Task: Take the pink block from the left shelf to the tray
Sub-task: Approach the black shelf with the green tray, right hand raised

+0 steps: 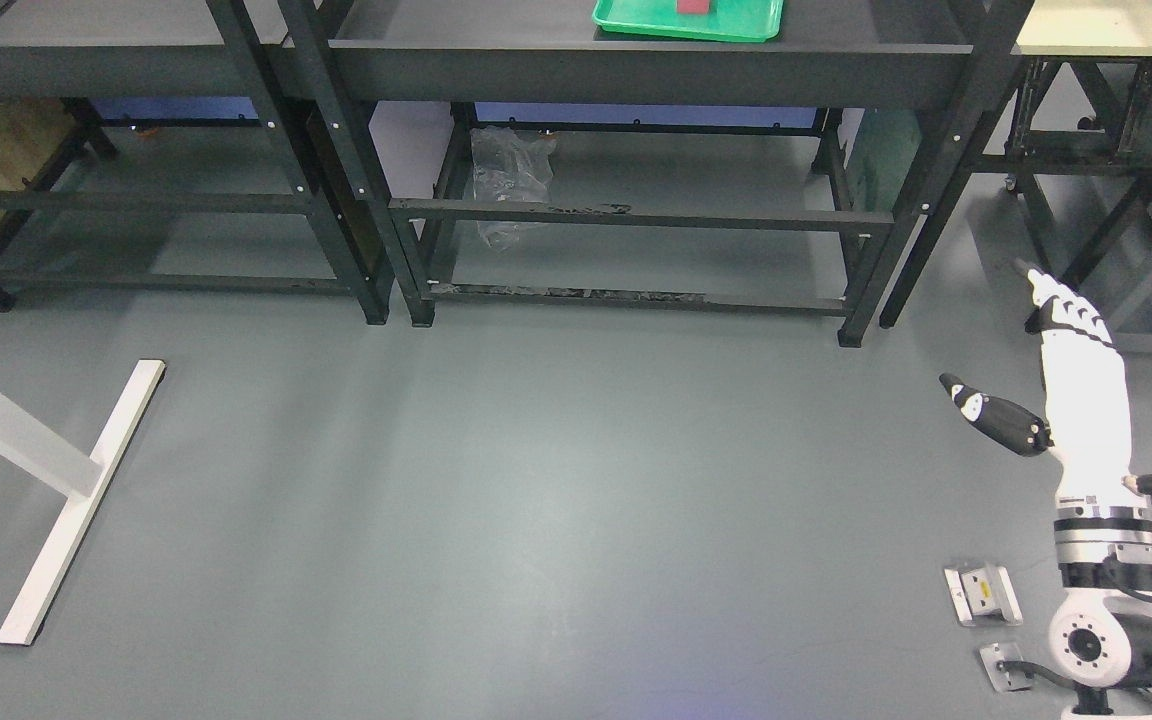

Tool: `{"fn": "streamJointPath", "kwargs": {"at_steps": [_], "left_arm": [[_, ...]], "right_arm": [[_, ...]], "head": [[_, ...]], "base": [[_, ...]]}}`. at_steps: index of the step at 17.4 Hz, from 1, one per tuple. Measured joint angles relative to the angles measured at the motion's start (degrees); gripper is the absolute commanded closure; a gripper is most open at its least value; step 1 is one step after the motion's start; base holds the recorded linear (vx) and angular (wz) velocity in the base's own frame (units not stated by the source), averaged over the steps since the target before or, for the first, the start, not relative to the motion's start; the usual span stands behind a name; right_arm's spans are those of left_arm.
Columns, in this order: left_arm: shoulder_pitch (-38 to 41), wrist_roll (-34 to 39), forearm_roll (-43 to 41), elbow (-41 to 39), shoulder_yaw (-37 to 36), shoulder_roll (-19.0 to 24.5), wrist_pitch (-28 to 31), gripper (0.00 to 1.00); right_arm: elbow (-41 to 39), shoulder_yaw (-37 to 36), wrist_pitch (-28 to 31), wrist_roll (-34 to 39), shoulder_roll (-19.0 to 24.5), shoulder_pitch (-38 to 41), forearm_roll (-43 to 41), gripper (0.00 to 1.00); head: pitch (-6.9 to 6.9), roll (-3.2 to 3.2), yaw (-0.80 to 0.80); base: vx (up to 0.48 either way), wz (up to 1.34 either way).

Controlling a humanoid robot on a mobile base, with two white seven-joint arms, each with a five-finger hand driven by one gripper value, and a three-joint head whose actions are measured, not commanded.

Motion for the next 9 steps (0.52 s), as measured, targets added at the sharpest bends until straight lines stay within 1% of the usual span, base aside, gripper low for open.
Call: {"fn": "streamJointPath", "kwargs": {"at_steps": [4, 9], "left_arm": [[0.0, 0.0, 0.0, 0.0, 0.0, 0.0, 0.0, 0.0], [0.0, 0.0, 0.0, 0.0, 0.0, 0.0, 0.0, 0.0]], "right_arm": [[-0.1, 0.6, -0.2, -0.1, -0.2, -0.6, 5.9, 0.06], [-0.1, 1.1, -0.5, 0.0, -0.3, -0.9, 9.1, 0.06]], "head": [[0.0, 0.0, 0.0], [0.0, 0.0, 0.0]], "base": [[0.095, 0.04], [0.077, 0.11]]}}
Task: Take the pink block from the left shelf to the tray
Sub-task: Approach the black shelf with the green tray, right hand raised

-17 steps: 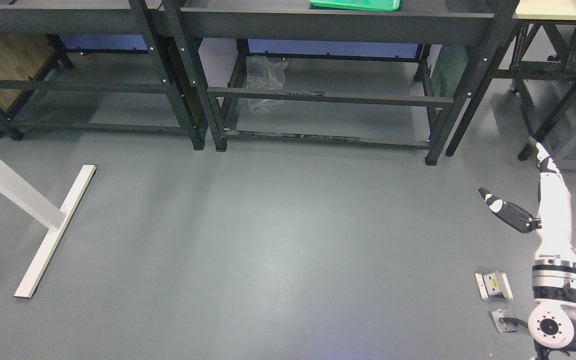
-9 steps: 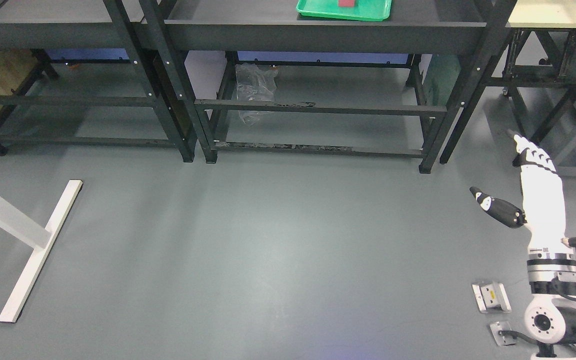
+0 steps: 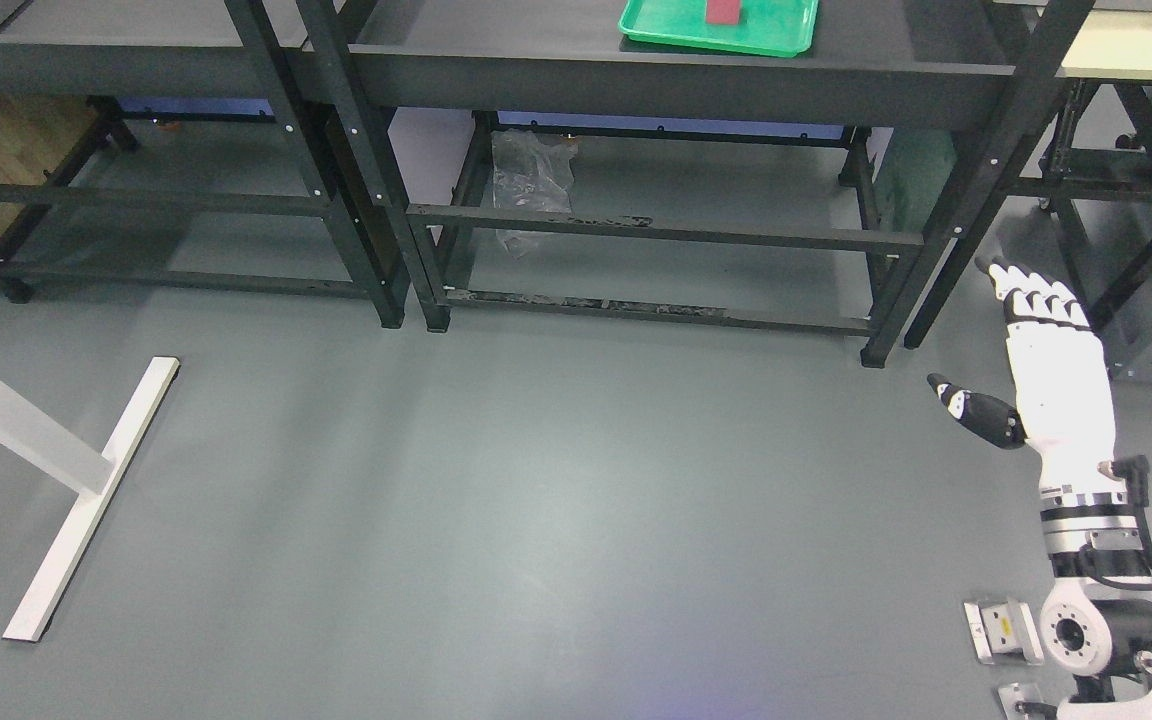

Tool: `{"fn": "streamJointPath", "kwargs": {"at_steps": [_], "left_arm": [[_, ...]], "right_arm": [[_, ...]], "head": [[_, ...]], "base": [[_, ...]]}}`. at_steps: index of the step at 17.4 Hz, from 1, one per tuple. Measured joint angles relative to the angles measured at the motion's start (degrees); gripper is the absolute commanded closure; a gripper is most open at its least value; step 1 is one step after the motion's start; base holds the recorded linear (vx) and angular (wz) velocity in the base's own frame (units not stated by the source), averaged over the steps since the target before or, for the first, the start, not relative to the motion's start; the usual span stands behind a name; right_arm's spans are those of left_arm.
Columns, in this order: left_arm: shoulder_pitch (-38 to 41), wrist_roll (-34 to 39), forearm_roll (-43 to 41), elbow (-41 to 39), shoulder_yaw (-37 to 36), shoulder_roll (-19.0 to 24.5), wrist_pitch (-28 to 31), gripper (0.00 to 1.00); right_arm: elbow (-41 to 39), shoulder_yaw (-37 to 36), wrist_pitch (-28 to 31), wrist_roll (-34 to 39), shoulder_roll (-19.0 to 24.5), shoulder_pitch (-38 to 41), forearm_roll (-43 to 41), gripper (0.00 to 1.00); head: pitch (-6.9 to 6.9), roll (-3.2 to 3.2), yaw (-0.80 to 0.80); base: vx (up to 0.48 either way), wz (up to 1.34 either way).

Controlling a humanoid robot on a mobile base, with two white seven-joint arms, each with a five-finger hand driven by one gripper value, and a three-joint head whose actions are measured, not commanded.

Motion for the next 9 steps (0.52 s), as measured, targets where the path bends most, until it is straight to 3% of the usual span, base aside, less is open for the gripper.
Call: {"fn": "streamJointPath", "kwargs": {"at_steps": [9], "left_arm": [[0.0, 0.0, 0.0, 0.0, 0.0, 0.0, 0.0, 0.0]], "right_arm": [[0.0, 0.5, -0.1, 0.1, 0.0, -0.2, 1.2, 0.06]], "head": [[0.0, 0.0, 0.0]], "base": [[0.129, 0.11]]}}
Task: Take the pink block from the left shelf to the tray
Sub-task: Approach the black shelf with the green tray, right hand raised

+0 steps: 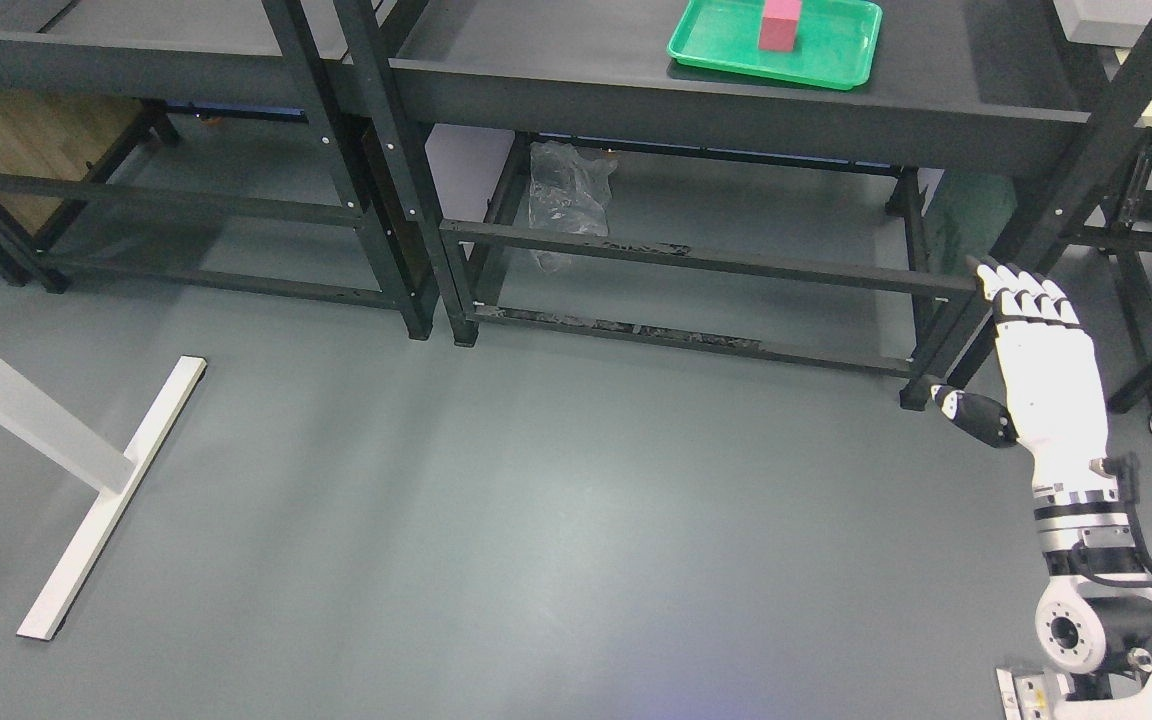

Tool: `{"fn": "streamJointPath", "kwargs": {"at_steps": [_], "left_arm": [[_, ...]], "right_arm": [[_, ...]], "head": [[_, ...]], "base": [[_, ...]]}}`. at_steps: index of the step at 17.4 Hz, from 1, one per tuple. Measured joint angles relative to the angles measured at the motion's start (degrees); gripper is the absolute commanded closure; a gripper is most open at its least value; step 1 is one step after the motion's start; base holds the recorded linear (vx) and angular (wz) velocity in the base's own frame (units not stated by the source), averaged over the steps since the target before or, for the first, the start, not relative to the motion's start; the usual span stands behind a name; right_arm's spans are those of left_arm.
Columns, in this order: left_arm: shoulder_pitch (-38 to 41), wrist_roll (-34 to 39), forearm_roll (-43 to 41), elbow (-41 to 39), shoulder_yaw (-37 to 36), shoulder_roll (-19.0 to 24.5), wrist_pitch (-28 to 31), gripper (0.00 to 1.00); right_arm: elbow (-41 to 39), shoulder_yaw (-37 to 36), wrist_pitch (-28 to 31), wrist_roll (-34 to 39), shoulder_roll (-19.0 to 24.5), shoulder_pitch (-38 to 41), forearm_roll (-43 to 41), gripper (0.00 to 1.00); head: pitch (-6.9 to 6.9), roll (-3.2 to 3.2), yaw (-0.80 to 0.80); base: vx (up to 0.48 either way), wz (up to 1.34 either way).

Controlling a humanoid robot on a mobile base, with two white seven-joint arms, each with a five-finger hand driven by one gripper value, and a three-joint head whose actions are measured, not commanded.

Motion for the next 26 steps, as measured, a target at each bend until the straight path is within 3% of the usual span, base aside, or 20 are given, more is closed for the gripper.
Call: {"fn": "streamJointPath", "kwargs": {"at_steps": [26], "left_arm": [[0.0, 0.0, 0.0, 0.0, 0.0, 0.0, 0.0, 0.0]], "right_arm": [[0.7, 0.2, 0.0, 0.0, 0.0, 0.0, 0.1, 0.06]], "head": [[0.0, 0.0, 0.0]], "base": [[0.261, 0.02]]}}
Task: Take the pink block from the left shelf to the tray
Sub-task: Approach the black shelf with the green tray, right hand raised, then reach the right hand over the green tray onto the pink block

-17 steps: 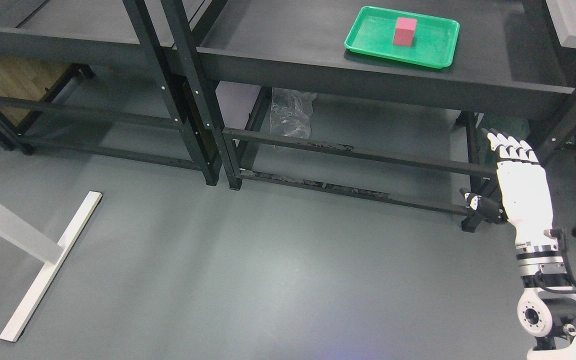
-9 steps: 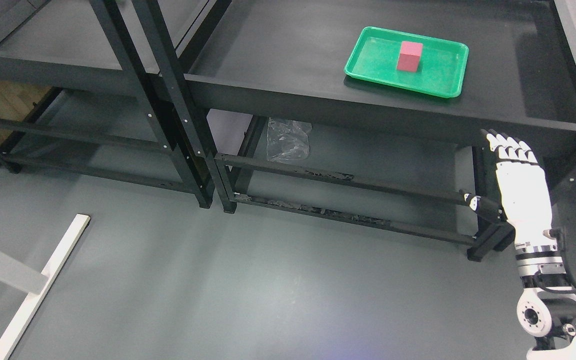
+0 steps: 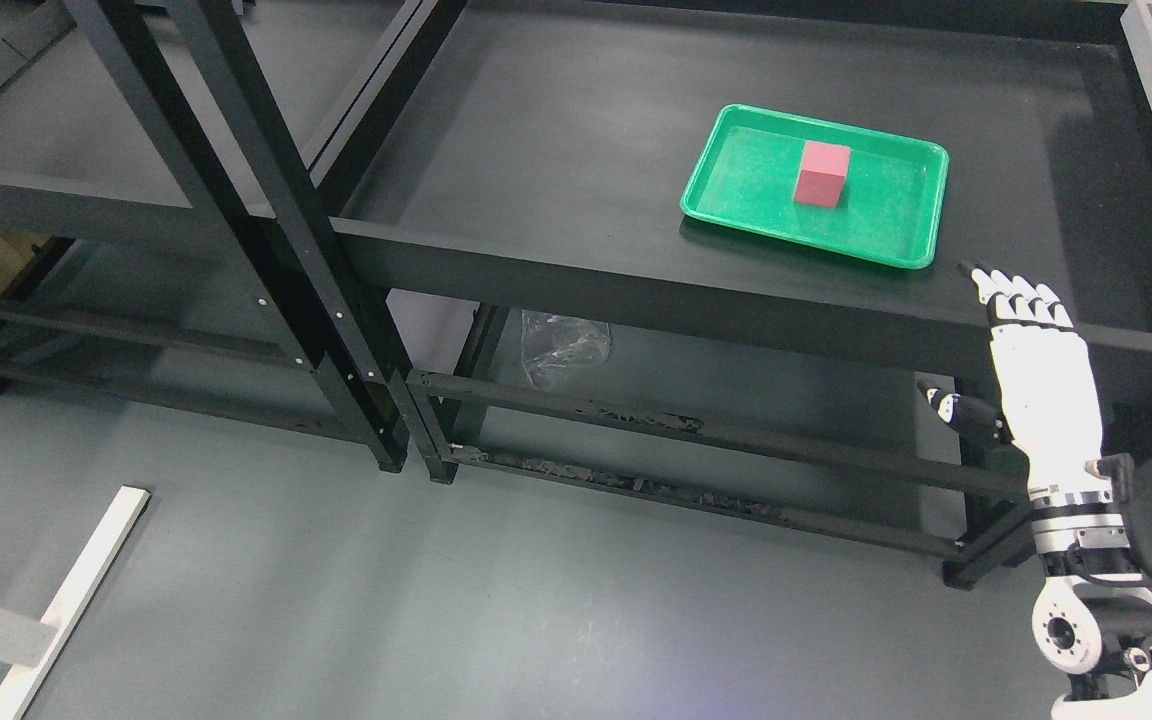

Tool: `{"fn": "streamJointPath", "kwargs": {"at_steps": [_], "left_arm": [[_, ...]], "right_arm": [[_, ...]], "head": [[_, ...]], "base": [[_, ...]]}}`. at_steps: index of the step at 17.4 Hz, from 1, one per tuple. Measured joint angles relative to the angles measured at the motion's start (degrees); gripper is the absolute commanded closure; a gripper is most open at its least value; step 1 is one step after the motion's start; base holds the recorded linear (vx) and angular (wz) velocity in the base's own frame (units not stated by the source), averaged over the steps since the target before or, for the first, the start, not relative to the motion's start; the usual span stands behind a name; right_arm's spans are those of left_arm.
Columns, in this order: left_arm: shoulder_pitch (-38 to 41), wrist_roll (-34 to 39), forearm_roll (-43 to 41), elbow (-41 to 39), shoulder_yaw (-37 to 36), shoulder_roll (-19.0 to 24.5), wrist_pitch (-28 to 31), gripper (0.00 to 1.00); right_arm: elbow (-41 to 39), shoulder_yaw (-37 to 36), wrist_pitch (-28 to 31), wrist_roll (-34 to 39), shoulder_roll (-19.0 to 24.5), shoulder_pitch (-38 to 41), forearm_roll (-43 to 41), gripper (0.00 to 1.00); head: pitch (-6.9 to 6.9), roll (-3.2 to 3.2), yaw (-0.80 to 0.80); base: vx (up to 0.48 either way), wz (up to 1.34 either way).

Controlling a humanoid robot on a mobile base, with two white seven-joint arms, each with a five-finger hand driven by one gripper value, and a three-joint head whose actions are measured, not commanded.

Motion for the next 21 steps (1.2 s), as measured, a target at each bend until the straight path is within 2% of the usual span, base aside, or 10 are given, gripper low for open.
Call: {"fn": "streamJointPath", "kwargs": {"at_steps": [17, 21], "left_arm": [[0.0, 0.0, 0.0, 0.0, 0.0, 0.0, 0.0, 0.0], [0.0, 0.0, 0.0, 0.0, 0.0, 0.0, 0.0, 0.0]], "right_arm": [[0.4, 0.0, -0.1, 1.9, 0.4, 0.0, -0.1, 0.06], [0.6, 0.1, -0.2, 4.7, 0.6, 0.0, -1.2, 0.06]], "head": [[0.0, 0.0, 0.0], [0.0, 0.0, 0.0]], "base": [[0.226, 0.0], [0.203, 0.03]]}}
